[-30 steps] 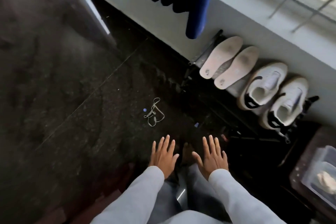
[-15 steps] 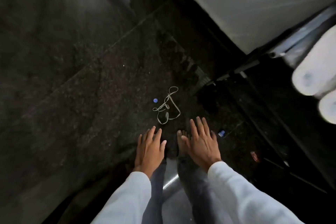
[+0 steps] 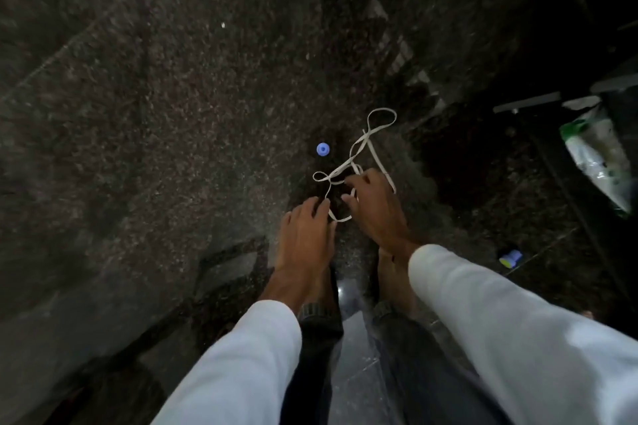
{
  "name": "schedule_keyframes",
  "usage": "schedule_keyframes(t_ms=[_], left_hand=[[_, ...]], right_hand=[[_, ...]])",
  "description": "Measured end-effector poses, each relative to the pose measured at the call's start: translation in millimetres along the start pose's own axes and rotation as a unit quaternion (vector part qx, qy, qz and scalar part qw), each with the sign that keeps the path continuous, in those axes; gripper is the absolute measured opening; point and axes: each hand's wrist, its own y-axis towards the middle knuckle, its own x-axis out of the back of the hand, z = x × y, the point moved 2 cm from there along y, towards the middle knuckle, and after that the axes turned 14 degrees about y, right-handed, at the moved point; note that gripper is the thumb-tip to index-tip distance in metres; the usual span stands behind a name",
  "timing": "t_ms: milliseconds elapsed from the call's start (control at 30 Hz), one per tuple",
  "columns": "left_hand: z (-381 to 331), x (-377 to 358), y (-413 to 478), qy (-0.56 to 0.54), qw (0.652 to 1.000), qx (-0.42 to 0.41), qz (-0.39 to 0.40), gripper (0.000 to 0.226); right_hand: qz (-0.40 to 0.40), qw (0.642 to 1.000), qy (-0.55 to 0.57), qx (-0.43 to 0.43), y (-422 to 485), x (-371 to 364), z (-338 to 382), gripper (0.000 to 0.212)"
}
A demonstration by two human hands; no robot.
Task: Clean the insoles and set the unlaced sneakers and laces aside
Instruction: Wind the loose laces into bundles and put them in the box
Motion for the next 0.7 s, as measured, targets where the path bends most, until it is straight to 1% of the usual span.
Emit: schedule_keyframes(t_ms=[100,200,300,367,467,500,567,633,700], left_hand=[[7.0,-10.7,8.8,-0.017,0.999,-0.010,-0.029,0.040],[10.9,-6.2,15.6,-0.015,0.997,-0.034,-0.066,0.039],[17.2,-5.6,20.3,0.000,0.997,-0.059,-0.052,0.050],[22.7,-5.1,19.8,0.004,0.998,-0.056,-0.034,0.047],[26.3,-1.3,16.7,0.000,0.998,-0.057,-0.012,0.040],[26.4,0.8,15.5,-0.004,0.998,-0.055,-0.001,0.036],[24.6,6.6,12.6,-0.027,0.999,-0.040,0.018,0.030],[17.6,19.1,6.9,-0.078,0.996,0.015,0.037,0.028],[4.9,37.4,-5.1,-0.163,0.981,0.085,0.064,0.026]], right_hand=[[-0.005,0.999,-0.018,0.028,16.6,-24.3,-4.6,0.032],[-0.016,0.998,-0.044,0.030,28.1,-40.9,-8.6,0.032],[-0.055,0.997,-0.059,0.018,33.2,-48.3,-15.6,0.025],[-0.069,0.994,-0.084,0.025,33.8,-49.7,-16.6,0.019],[-0.055,0.994,-0.089,0.032,33.2,-48.2,-18.6,0.016],[-0.050,0.996,-0.073,0.030,32.0,-45.4,-18.8,0.016],[-0.051,0.998,0.001,0.021,26.8,-37.5,-21.1,0.013],[-0.052,0.993,0.104,0.016,11.4,-20.0,-16.1,0.013],[-0.070,0.977,0.202,0.025,-10.2,3.4,-4.3,0.015]])
